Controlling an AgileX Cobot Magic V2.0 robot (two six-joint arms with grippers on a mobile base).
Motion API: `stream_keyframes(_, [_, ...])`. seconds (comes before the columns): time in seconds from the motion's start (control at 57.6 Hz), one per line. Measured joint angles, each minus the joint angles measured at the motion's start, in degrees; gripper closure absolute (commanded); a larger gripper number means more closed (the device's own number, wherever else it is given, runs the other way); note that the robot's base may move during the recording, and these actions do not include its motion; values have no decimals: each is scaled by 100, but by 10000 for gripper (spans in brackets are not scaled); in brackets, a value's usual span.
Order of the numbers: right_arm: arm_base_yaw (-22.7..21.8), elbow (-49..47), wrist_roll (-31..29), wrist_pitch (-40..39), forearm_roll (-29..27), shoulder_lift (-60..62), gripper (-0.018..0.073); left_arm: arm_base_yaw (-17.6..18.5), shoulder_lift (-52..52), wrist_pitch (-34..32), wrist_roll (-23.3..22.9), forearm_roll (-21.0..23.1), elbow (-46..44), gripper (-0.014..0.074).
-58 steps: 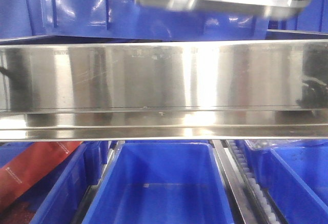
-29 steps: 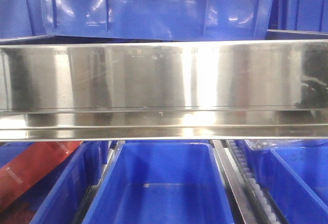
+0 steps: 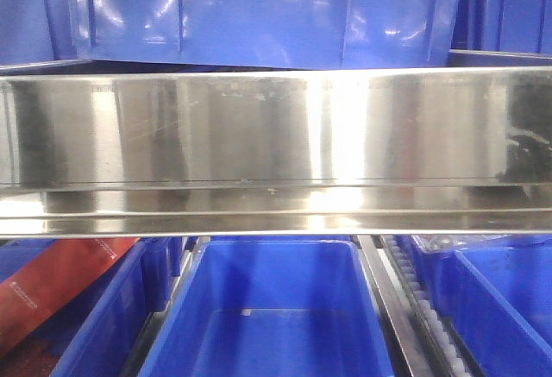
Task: Stack silver trays without gaps
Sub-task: 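Lift the tray with both grippers and pull it off the shelf, then turn the base away from the shelf holding the tray in both grippers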
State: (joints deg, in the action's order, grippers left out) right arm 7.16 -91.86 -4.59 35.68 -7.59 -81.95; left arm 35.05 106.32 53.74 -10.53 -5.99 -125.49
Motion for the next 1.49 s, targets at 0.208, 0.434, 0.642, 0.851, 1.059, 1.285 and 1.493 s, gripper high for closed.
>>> stream_keyframes(0.208, [0,0,0,-14,0,0,640,0,0,-21,0,-34,0,614])
stream_keyframes(0.434, [0,0,-14,-14,0,0,640,0,0,-35,0,-34,0,614])
stream_keyframes(0.642, [0,0,-14,-14,0,0,640,0,0,-46,0,-34,0,614])
stream_keyframes(0.851, [0,0,-14,-14,0,0,640,0,0,-46,0,-34,0,614])
stream_keyframes(1.059, [0,0,-14,-14,0,0,640,0,0,-46,0,-34,0,614])
stream_keyframes(1.285, [0,0,-14,-14,0,0,640,0,0,-46,0,-34,0,614])
stream_keyframes(1.493, [0,0,-14,-14,0,0,640,0,0,-46,0,-34,0,614])
